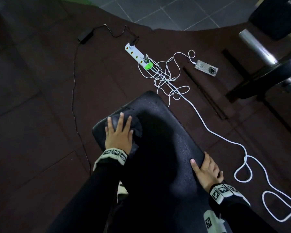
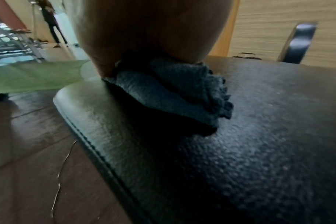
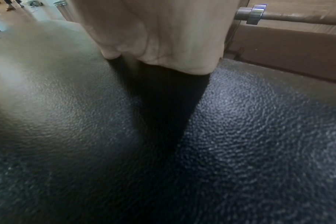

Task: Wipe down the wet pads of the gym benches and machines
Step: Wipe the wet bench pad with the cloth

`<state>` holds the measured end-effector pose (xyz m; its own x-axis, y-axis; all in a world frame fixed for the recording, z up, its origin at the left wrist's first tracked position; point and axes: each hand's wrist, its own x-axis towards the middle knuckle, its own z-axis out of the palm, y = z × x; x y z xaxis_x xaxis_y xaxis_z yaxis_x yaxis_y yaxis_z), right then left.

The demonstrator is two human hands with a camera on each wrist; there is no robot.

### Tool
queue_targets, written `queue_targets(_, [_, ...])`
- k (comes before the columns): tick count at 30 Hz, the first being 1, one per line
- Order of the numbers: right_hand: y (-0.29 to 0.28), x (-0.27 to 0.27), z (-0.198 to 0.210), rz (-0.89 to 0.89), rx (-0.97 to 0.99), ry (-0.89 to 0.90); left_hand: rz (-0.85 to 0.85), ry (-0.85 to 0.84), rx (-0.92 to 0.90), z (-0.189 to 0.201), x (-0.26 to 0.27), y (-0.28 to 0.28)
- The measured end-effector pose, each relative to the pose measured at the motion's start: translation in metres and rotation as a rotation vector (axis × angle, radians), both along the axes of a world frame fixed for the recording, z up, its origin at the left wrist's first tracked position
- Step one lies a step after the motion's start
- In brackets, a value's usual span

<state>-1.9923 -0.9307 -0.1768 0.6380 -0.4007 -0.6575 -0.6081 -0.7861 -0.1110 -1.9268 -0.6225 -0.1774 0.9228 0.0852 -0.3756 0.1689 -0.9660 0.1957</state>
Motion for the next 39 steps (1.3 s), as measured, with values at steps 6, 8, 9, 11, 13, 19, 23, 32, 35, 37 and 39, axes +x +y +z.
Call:
queue_targets(6, [0.005, 0.002, 0.004, -0.013, -0.019, 0.013, 0.062, 0.061, -0.119, 0.007, 0.010, -0.001])
queue_targets(8, [0.011, 0.002, 0.006, -0.007, -0.038, -0.027, -0.031, 0.076, -0.155, 0.011, 0.012, -0.009])
queue_targets(9, [0.017, 0.002, 0.006, 0.017, -0.045, -0.091, -0.077, 0.056, -0.183, 0.014, 0.012, -0.010])
queue_targets(11, [0.036, 0.008, 0.005, 0.135, -0.037, -0.266, -0.131, 0.064, -0.250, 0.020, 0.013, -0.006])
queue_targets(13, [0.071, 0.018, 0.008, 0.312, -0.002, -0.426, -0.092, 0.047, -0.280, 0.019, 0.010, 0.009])
queue_targets(19, [0.194, 0.063, 0.016, 0.742, 0.208, -0.420, 0.048, 0.154, -0.239, 0.012, 0.003, 0.067])
queue_targets(23, [0.221, 0.079, 0.017, 0.798, 0.270, -0.184, 0.001, 0.116, -0.303, 0.005, -0.001, 0.085])
queue_targets(32, [0.184, 0.044, 0.019, 0.904, 0.205, -0.310, 0.074, 0.104, -0.385, 0.002, 0.001, 0.090])
queue_targets(35, [0.197, 0.055, 0.020, 0.964, 0.179, -0.343, 0.082, 0.083, -0.390, 0.002, 0.000, 0.090])
queue_targets(37, [0.211, 0.075, 0.016, 0.995, 0.161, -0.320, 0.092, 0.070, -0.404, 0.002, 0.000, 0.090])
queue_targets(39, [0.222, 0.105, 0.009, 1.009, 0.122, -0.305, 0.097, 0.072, -0.397, 0.002, 0.000, 0.090])
